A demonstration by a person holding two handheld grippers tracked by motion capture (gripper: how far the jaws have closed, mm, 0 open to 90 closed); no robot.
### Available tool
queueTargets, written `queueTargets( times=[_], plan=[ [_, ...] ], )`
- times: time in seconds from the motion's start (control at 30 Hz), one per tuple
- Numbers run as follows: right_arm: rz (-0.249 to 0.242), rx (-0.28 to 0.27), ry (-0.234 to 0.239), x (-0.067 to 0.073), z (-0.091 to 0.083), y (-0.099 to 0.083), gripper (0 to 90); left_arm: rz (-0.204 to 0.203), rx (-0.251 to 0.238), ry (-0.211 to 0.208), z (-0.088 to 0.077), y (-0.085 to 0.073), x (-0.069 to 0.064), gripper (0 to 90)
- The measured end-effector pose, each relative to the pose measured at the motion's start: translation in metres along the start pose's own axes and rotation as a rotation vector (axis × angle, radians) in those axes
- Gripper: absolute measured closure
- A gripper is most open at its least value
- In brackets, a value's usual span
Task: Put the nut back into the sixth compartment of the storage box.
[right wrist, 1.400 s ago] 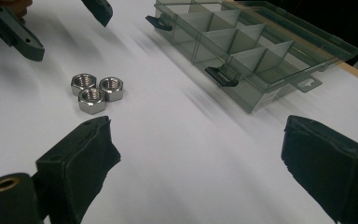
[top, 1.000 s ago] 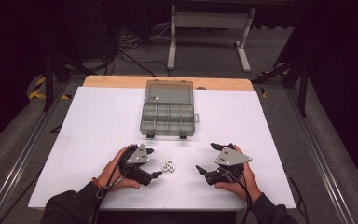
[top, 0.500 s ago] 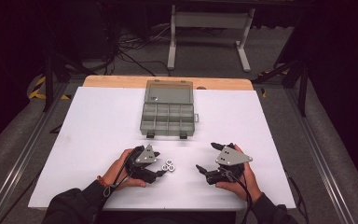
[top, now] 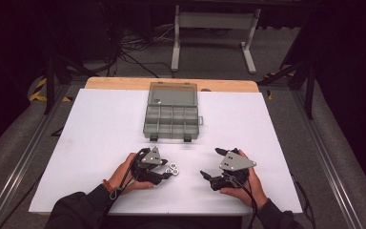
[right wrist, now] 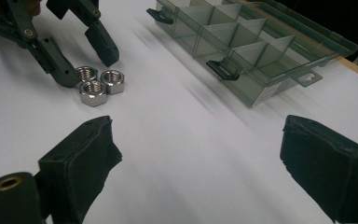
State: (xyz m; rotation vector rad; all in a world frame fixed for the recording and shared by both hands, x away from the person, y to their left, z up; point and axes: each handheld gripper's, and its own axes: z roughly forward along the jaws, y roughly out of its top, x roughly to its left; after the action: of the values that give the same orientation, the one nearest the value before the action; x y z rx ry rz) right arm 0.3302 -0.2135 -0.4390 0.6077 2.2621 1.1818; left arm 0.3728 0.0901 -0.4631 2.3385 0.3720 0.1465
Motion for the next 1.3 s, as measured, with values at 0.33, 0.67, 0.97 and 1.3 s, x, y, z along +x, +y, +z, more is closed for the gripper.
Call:
queueTargets(
  times=[0.33, 0.67, 0.97, 1.3],
  plan=[
    [-0.009, 0.015, 0.01, 0.002, 0.001, 0.0, 10.5, 0.018, -0.003, -0.028, -0.001, 0.0, 0.0, 69.7],
    [-0.014, 0.01, 0.001, 0.001, -0.001, 0.0, 10.5, 0.026, -0.032, 0.006, -0.007, -0.003, 0.004, 69.8],
    [-0.017, 0.004, -0.001, 0.001, -0.002, 0.001, 10.6, 0.011, -0.059, 0.022, -0.017, -0.007, 0.007, 69.8],
    [-0.017, -0.014, -0.016, 0.001, -0.005, 0.002, 11.1, 0.014, -0.091, 0.052, -0.027, -0.006, 0.011, 69.8]
  ],
)
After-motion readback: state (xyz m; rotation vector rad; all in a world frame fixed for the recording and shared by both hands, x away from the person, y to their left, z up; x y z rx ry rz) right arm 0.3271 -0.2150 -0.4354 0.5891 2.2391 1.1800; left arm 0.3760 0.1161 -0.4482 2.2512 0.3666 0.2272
